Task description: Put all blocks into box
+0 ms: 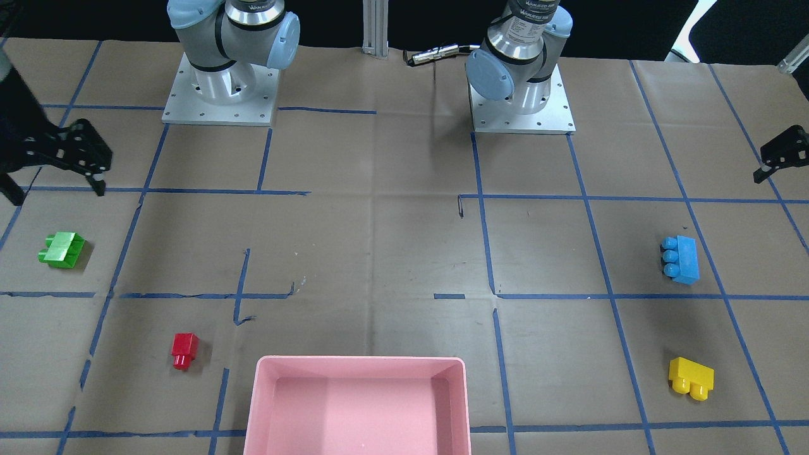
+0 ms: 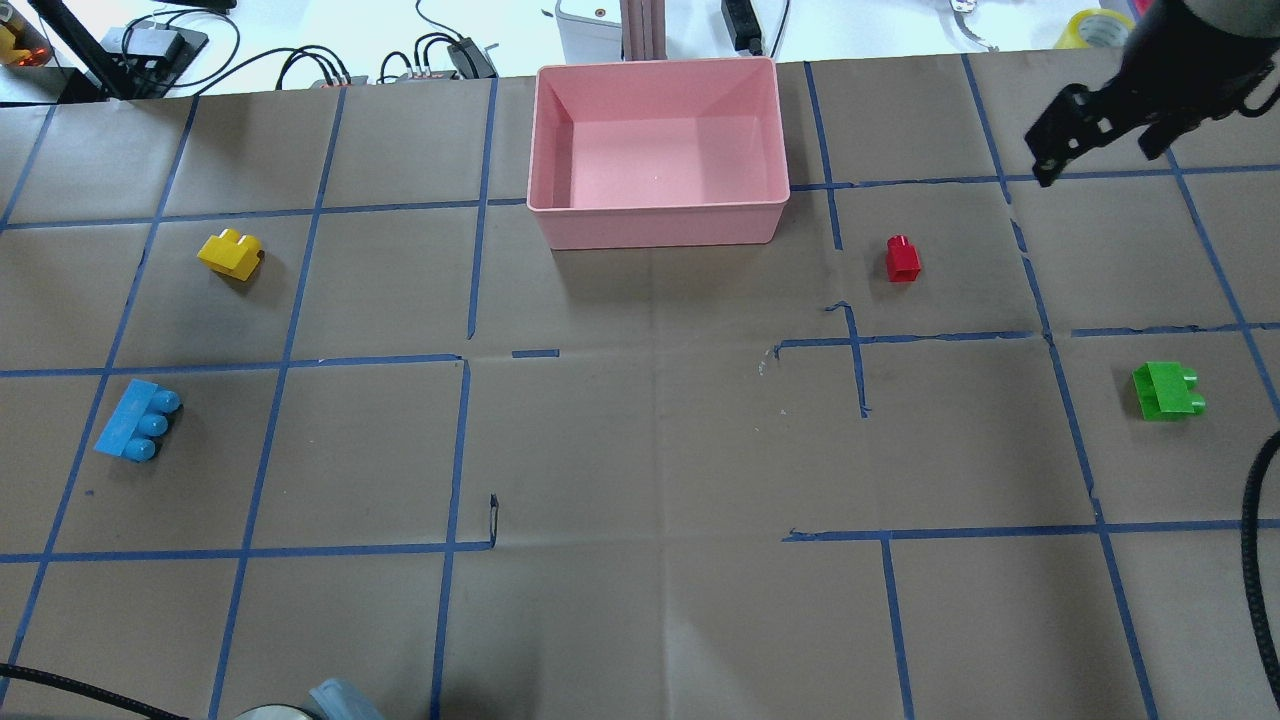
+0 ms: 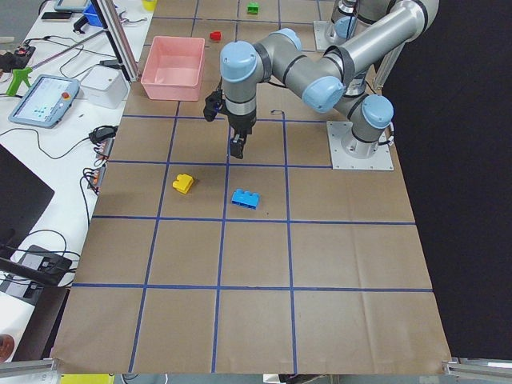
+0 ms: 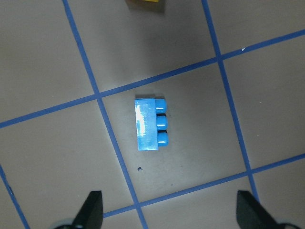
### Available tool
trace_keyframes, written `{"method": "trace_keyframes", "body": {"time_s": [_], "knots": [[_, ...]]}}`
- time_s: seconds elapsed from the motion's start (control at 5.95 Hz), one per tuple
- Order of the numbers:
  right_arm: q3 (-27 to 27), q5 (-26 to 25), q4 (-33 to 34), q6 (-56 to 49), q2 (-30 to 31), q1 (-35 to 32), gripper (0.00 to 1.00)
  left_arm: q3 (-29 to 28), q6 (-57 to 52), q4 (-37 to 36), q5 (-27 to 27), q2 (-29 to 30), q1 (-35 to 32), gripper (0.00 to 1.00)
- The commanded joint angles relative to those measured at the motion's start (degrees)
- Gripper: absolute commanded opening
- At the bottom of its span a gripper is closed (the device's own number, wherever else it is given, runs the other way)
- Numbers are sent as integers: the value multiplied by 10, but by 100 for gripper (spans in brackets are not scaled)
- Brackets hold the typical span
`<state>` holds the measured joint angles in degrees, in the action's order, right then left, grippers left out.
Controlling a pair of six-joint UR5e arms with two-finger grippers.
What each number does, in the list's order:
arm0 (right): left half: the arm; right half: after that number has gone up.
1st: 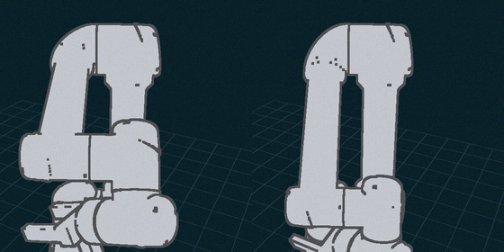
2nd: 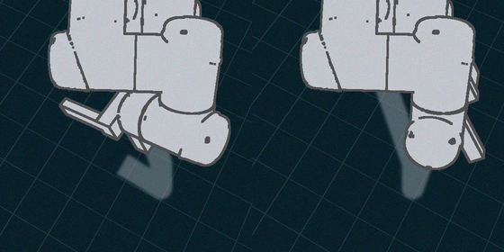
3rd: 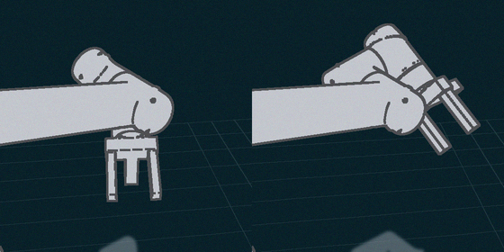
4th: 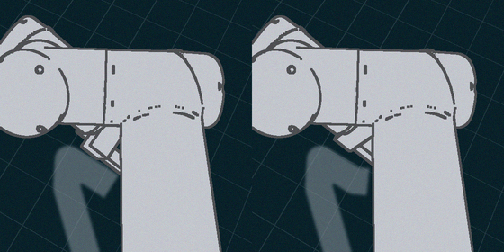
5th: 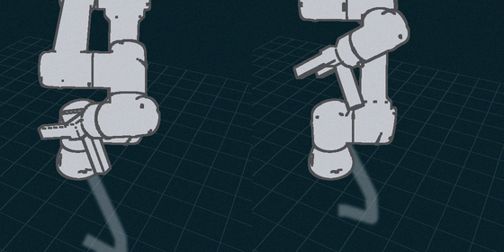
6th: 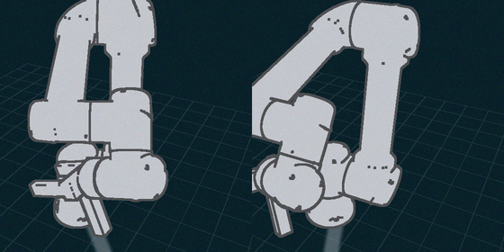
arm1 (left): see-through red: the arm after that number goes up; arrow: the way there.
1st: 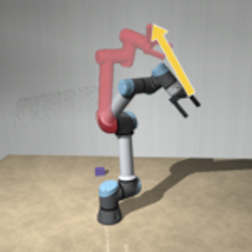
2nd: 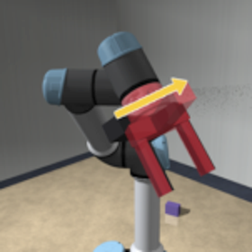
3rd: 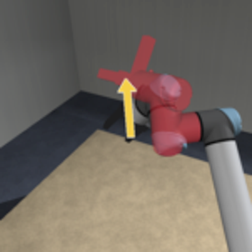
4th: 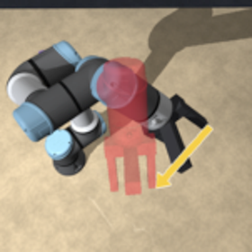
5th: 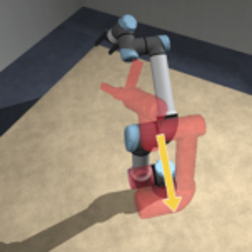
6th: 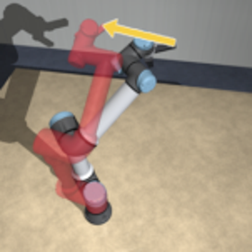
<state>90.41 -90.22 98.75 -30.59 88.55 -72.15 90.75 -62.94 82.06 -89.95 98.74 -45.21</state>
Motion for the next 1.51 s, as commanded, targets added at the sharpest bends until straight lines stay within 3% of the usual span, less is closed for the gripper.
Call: {"method": "trace_keyframes", "body": {"time_s": [0.0,0.17,0.34,0.67,0.84,1.01,1.18,1.34], "knots": [[1,3,13,-100,-8,103,99,31,26,-71,6,42,-2,100],[33,4,65,-102,-16,104,99,52,43,-100,26,56,-21,100],[106,4,147,-100,-4,111,99,84,41,-161,25,72,-34,99],[191,21,188,-99,-8,203,99,150,34,-284,20,103,-32,99],[215,21,220,-98,-11,206,99,154,34,-288,19,116,-31,99],[252,23,311,-94,-25,206,99,164,34,-288,20,122,-30,99],[273,24,359,-88,-56,207,99,178,34,-289,20,122,-30,99],[272,46,364,-87,-81,213,99,181,34,-291,19,124,-30,99]]}}
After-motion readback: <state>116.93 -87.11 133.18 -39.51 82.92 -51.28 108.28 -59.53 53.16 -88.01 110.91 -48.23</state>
